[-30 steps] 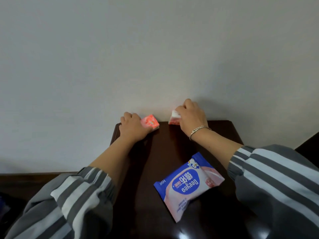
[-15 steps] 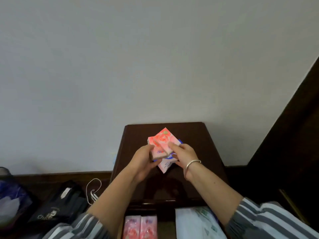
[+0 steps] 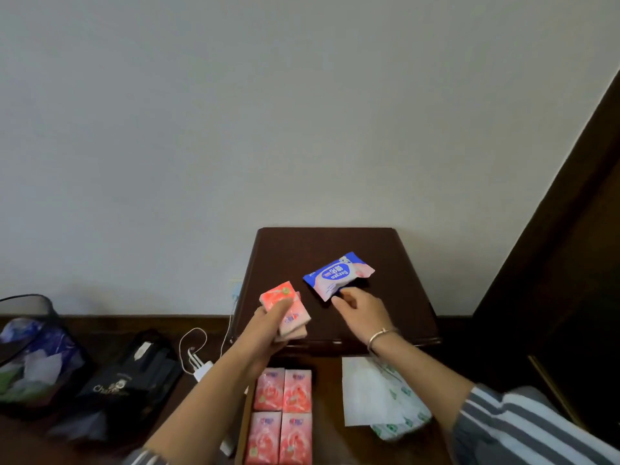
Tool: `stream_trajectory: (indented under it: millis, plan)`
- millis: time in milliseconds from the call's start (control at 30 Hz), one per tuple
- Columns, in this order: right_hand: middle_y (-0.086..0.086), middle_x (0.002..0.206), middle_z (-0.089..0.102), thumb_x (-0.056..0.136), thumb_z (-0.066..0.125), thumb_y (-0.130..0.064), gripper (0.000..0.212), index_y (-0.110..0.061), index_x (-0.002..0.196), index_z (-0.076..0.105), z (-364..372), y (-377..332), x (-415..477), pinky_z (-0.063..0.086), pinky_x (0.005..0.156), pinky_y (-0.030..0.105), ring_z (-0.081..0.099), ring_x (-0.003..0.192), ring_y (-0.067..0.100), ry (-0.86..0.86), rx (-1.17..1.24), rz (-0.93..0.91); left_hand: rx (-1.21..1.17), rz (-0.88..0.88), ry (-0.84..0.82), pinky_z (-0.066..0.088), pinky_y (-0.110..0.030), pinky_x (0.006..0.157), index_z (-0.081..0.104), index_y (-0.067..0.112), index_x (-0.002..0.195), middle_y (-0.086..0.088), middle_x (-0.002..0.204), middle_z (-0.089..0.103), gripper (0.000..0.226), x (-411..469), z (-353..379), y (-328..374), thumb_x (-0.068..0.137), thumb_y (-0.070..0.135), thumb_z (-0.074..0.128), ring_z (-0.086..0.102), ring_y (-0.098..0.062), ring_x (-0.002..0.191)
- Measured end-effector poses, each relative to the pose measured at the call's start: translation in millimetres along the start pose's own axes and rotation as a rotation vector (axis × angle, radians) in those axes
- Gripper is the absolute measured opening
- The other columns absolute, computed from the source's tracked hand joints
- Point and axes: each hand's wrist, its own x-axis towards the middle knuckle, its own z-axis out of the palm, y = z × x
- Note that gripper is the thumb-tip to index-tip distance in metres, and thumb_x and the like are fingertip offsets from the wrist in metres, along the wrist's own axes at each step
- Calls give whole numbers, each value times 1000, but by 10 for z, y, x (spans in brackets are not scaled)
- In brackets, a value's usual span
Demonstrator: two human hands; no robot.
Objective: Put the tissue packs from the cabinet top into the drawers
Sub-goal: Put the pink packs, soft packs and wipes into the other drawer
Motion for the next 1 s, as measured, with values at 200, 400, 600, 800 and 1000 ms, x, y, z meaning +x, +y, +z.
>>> stream_trajectory:
  millis: [200, 400, 600, 800, 1000]
  plan:
    - [0, 150, 33, 82, 61, -34, 74, -27, 146, 25, -18, 104, 931, 34, 106, 41, 31, 136, 25, -144, -749, -291, -78, -39, 25, 56, -32, 74, 60, 19, 119, -8, 100, 75, 39, 3, -422, -201, 87, 41, 63, 73, -17, 87]
    - [9, 134, 51, 94, 44, -35, 48, -21, 139, 34, 442, 88, 1282, 34, 99, 42, 47, 120, 33, -232, -1264, -456, -55, -22, 66, 51, -35, 86, 56, 29, 124, -4, 106, 74, 44, 38, -749, -311, 85, 47, 63, 70, -18, 99]
    - [1, 115, 63, 91, 43, -12, 33, -19, 123, 50, 278, 149, 1081, 35, 83, 36, 51, 109, 27, -36, -1170, -596, -20, -70, 42, 50, -36, 89, 62, 23, 118, -6, 103, 74, 37, -10, -688, -432, 87, 43, 63, 69, -21, 98]
    - [-1, 93, 71, 87, 43, -21, 33, -17, 104, 70, -602, 309, -12, 53, 61, 31, 65, 78, 21, 201, -540, -835, -23, -169, -47, 54, -43, 87, 63, 21, 118, -12, 110, 72, 43, -146, -603, -512, 83, 45, 67, 69, -29, 102]
    - [-1, 110, 68, 95, 40, -16, 33, -18, 121, 60, -908, 868, -1046, 49, 90, 19, 61, 103, 6, 98, -353, -979, -30, -232, -69, 55, -42, 86, 60, 13, 123, -16, 111, 71, 62, -274, -431, -782, 73, 47, 71, 69, -30, 103]
